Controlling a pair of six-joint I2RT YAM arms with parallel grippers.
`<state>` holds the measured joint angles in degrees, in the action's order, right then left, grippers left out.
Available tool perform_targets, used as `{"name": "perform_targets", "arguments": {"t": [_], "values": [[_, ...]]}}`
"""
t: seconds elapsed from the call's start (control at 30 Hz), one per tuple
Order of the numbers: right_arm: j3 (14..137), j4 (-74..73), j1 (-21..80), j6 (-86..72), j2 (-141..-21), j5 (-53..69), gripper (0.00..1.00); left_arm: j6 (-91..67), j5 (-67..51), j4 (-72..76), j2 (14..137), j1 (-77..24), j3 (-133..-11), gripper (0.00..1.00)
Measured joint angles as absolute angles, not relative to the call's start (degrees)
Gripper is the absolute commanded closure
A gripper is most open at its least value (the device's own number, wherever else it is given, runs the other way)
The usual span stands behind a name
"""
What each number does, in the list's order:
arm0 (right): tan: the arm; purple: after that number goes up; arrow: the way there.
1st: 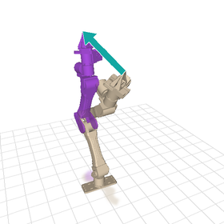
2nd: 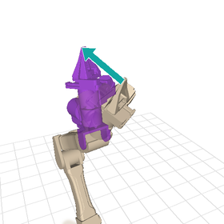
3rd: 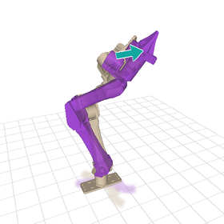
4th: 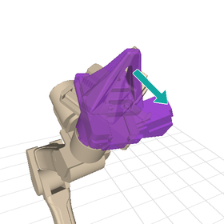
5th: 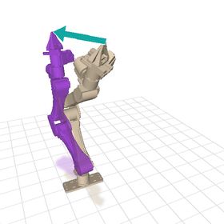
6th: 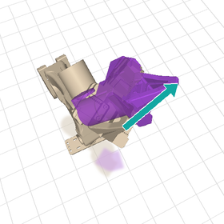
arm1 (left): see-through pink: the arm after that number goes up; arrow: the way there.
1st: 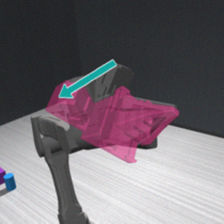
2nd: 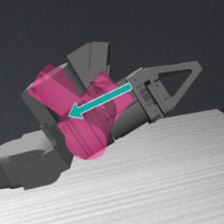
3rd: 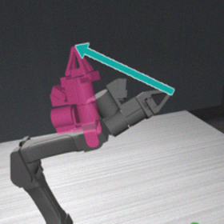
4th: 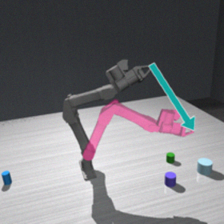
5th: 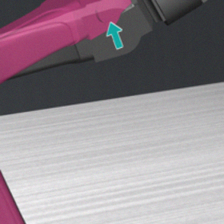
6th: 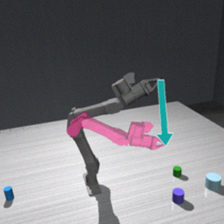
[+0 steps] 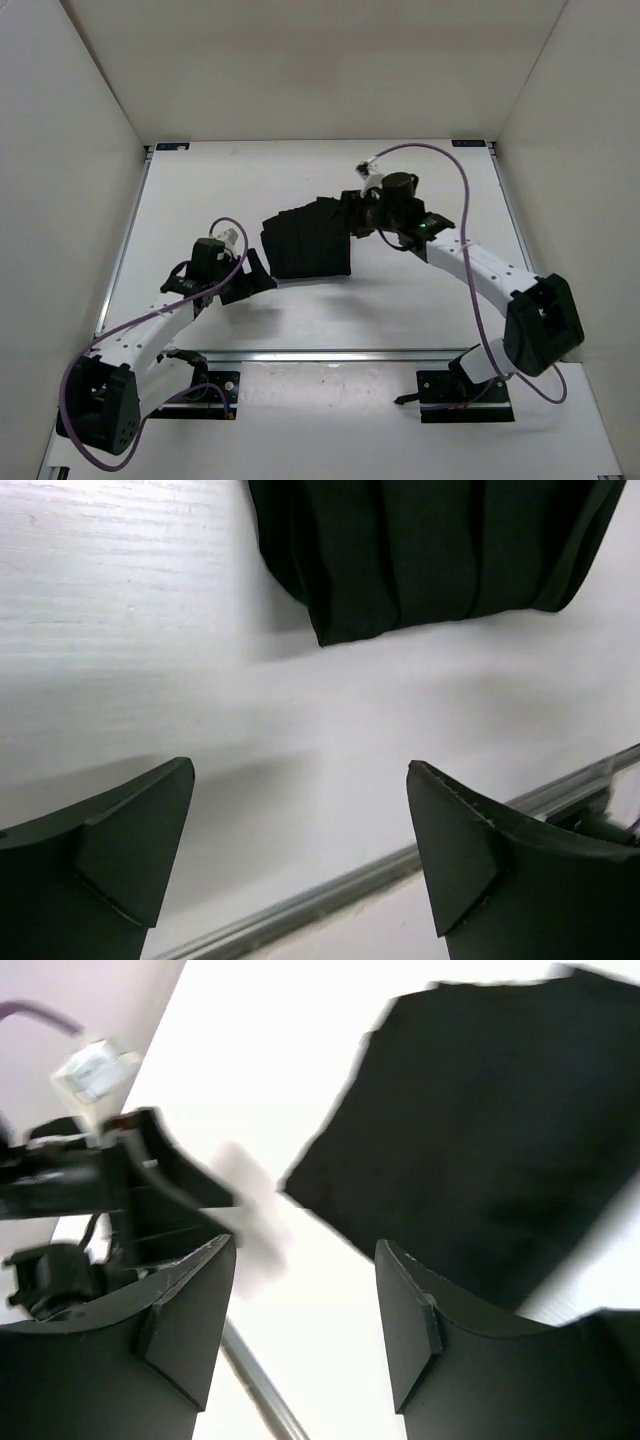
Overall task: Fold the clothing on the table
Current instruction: Fold the skirt
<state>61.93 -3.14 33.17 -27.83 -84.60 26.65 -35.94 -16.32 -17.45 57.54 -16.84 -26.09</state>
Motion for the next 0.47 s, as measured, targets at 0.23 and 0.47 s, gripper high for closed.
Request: {"name": "perform_targets", "arguments": {"t": [0.23,0.47], "values": [[52.1,-3.9,20.64,-26.85,-76.77,26.24,0.43,-27.0,-16.19,-34.2,60.38,-17.32,-41.15,0.01],[47.44,-4.91,16.49,-25.54,-72.34,26.41,0.46,-23.53,-16.08,-39.46,55.42,-17.43,-39.92,0.02]]}}
